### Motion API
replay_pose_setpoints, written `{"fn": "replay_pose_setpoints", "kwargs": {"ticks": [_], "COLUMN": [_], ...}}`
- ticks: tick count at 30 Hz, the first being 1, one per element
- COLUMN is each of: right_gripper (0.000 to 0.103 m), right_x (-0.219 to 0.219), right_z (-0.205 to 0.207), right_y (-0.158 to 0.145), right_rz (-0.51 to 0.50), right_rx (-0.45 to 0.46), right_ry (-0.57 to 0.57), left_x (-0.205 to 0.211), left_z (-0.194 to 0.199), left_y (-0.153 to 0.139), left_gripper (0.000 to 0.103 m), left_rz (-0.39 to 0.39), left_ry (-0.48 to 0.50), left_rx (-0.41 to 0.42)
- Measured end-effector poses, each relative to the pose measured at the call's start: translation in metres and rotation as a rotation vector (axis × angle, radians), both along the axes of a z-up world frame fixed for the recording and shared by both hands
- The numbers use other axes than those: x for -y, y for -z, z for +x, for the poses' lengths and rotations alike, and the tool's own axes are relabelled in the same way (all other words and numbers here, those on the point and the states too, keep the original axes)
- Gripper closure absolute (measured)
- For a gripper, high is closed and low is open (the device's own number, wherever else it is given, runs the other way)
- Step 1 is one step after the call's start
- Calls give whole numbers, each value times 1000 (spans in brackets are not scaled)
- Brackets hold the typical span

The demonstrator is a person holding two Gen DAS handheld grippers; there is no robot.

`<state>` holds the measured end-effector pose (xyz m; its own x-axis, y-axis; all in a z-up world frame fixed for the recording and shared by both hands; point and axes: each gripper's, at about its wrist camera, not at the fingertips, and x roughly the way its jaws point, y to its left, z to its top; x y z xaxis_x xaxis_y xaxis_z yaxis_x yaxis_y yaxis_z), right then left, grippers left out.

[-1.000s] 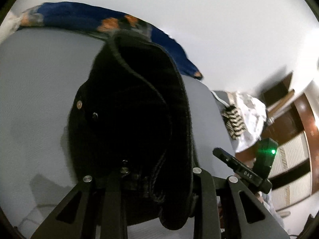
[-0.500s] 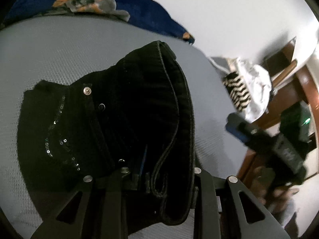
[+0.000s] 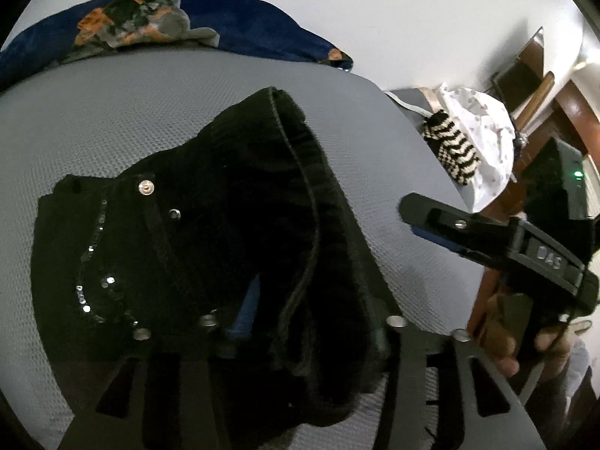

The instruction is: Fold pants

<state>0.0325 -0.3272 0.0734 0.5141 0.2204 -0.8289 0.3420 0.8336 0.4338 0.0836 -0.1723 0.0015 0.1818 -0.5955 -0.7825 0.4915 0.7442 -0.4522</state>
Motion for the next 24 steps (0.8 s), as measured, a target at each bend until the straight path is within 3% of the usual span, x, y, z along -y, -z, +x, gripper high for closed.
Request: {"fn": "replay_pose_setpoints", "kwargs": {"ticks": [1, 3, 5, 8, 13, 19, 24], "right_gripper": [24, 24, 24, 24, 24, 35, 44], "right_x": [-1, -2, 0, 2, -4, -8, -6], "right_z": [0, 0, 0, 0, 4, 18, 28], "right_y": [1, 3, 6, 11, 26, 42, 60], "right_rz": [-1, -4, 26, 83, 160, 190, 217], "right_rx": [-1, -7, -1, -1, -46, -92, -132], "right_ry": [-3, -4, 4, 4, -40, -175, -223], "left_x": [-2, -6, -5, -19, -58, -116, -145], "left_z": [-1, -5, -9, -8, 0, 6, 5], "left_y": [-2, -13, -24, -34, -33, -13, 1], "left_gripper": [22, 21, 21, 21, 21, 21, 21], "left_rz": [-26, -75, -53, -59, 19, 66, 101], "left_ry": [-1, -4, 5, -7, -105, -239, -323], "left_rx": [-2, 32, 86, 101, 126, 70, 37]}}
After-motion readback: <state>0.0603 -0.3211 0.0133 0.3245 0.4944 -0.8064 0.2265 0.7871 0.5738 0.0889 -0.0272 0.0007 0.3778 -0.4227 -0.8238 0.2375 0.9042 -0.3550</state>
